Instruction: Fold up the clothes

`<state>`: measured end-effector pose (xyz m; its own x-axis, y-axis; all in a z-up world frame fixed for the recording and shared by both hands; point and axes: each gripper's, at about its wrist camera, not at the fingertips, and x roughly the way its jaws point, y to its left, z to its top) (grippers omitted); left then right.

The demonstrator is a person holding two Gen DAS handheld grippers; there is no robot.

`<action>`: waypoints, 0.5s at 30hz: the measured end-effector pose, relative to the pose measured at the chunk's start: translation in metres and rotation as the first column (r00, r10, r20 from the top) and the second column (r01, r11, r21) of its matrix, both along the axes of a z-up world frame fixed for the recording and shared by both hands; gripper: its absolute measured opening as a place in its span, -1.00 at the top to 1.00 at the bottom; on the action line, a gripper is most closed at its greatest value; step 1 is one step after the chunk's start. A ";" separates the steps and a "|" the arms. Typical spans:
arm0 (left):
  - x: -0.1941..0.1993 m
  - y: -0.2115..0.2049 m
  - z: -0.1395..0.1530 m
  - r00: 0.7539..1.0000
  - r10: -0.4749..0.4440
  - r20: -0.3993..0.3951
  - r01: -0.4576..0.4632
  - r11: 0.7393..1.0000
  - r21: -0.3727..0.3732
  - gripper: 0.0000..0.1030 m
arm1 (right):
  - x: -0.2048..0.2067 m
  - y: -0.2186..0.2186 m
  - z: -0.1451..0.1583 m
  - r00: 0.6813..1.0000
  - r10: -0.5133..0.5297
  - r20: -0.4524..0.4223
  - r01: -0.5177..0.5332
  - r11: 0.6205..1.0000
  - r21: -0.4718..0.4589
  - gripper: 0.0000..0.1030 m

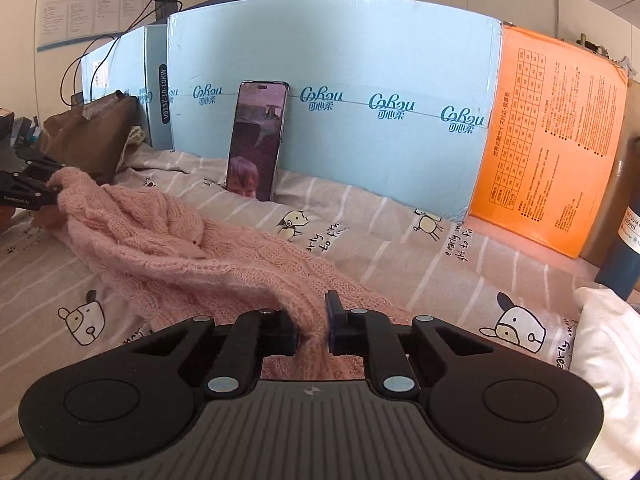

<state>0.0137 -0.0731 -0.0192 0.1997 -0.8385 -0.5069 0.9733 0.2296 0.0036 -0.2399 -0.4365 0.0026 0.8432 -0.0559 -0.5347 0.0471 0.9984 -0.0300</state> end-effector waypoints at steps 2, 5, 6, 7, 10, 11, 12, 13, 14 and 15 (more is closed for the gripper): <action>0.006 -0.004 -0.001 1.000 0.024 -0.011 -0.024 1.000 -0.008 0.63 | 0.011 -0.006 -0.005 1.000 0.000 -0.019 0.000 1.000 0.009 0.76; 0.003 -0.008 0.004 0.998 0.061 0.027 -0.059 0.997 -0.058 0.04 | 0.018 -0.016 -0.012 1.000 -0.011 -0.024 0.012 0.999 0.041 0.40; 0.002 -0.009 0.005 0.997 0.074 0.039 -0.071 0.995 -0.074 -0.38 | 0.019 -0.018 -0.014 1.000 -0.016 -0.025 0.017 0.999 0.040 0.31; 0.001 -0.011 0.006 0.995 0.087 0.050 -0.082 0.992 -0.091 -0.57 | 0.019 -0.019 -0.016 1.000 -0.019 -0.024 0.020 0.999 0.040 0.21; -0.002 -0.022 0.016 0.998 0.054 -0.014 -0.056 0.985 -0.166 -0.62 | 0.018 -0.022 -0.019 0.999 -0.041 0.019 0.040 0.999 0.028 0.01; -0.003 -0.028 0.017 0.998 0.051 -0.031 -0.055 0.984 -0.168 -0.62 | 0.016 -0.023 -0.018 0.998 -0.047 0.042 0.045 0.999 0.030 -0.09; -0.004 -0.038 0.017 0.998 0.043 -0.049 -0.050 0.987 -0.155 -0.62 | 0.014 -0.024 -0.017 0.997 -0.052 0.064 0.051 0.998 0.031 -0.13; -0.003 -0.047 0.014 0.997 0.042 -0.060 -0.049 0.990 -0.130 -0.62 | 0.011 -0.026 -0.017 0.995 -0.058 0.083 0.056 0.998 0.031 -0.19; -0.002 -0.056 0.011 0.997 0.045 -0.069 -0.052 0.993 -0.102 -0.62 | 0.009 -0.026 -0.015 0.995 -0.062 0.084 0.060 0.998 0.026 -0.23; -0.001 -0.065 0.006 0.996 0.070 -0.061 -0.074 0.995 -0.067 -0.61 | 0.006 -0.027 -0.013 0.994 -0.068 0.087 0.066 0.998 0.021 -0.23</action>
<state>0.0126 -0.1386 -0.0136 0.2327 -0.8562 -0.4612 0.9521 0.2973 -0.0714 -0.2337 -0.4638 -0.0109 0.8817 -0.1048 -0.4599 0.1157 0.9933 -0.0045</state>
